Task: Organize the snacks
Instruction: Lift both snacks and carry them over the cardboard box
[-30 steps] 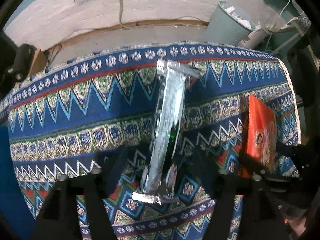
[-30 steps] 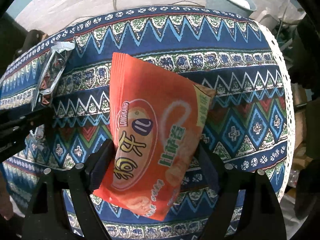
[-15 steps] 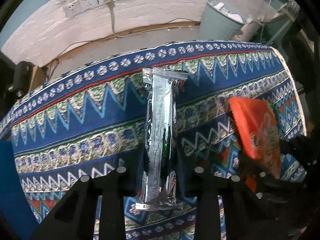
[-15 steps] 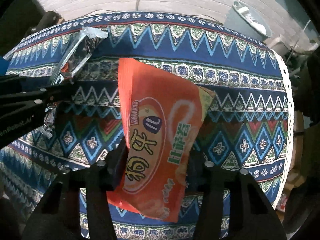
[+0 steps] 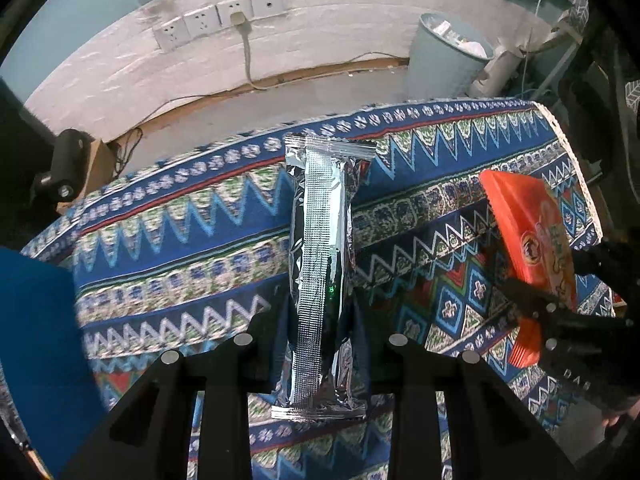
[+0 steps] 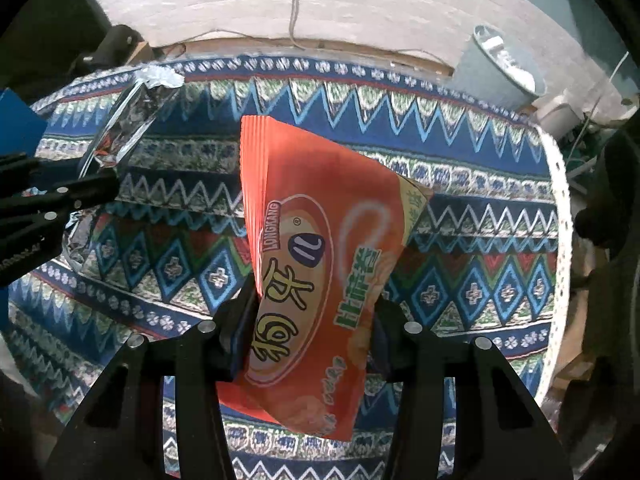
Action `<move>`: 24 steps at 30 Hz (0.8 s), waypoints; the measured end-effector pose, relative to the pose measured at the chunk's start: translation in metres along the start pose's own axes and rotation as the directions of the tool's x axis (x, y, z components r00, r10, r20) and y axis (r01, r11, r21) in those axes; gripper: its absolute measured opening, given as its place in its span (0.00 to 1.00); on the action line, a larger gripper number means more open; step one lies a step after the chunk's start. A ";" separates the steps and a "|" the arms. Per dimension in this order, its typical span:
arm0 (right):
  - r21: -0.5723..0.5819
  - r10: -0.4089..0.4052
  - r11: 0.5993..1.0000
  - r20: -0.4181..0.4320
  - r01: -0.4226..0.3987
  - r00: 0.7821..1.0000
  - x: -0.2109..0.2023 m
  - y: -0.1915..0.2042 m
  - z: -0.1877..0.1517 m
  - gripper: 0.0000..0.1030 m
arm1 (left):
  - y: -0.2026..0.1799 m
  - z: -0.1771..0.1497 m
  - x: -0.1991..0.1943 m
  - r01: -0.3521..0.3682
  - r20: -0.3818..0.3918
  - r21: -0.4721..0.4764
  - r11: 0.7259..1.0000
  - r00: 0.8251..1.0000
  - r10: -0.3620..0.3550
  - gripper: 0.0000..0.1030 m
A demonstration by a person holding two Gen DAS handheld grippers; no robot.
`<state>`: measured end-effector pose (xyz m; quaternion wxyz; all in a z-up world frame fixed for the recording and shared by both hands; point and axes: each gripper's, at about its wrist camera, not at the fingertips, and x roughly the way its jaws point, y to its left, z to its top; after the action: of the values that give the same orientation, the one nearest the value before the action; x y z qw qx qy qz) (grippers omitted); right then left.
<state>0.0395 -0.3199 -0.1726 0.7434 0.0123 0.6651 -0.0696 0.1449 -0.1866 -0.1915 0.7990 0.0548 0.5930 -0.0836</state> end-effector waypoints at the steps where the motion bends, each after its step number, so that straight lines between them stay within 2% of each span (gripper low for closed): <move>1: -0.004 -0.001 1.000 0.006 0.001 1.000 -0.004 0.002 -0.001 0.46 | 0.004 -0.003 -0.007 0.001 0.005 -0.002 1.000 1.000 -0.001 0.28; 12: -0.040 0.006 0.999 0.060 -0.003 0.998 -0.037 0.016 0.003 0.46 | 0.026 -0.026 -0.063 -0.021 0.080 0.015 1.000 0.997 0.020 0.28; 24: -0.103 0.045 0.994 0.128 -0.032 0.991 -0.076 0.048 0.012 0.46 | 0.045 -0.046 -0.102 -0.042 0.133 0.016 0.999 0.990 0.039 0.29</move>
<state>0.0487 -0.2672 -0.0997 0.7862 -0.0166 0.6174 -0.0222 0.0817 -0.1264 -0.1083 0.8377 0.0684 0.5365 -0.0763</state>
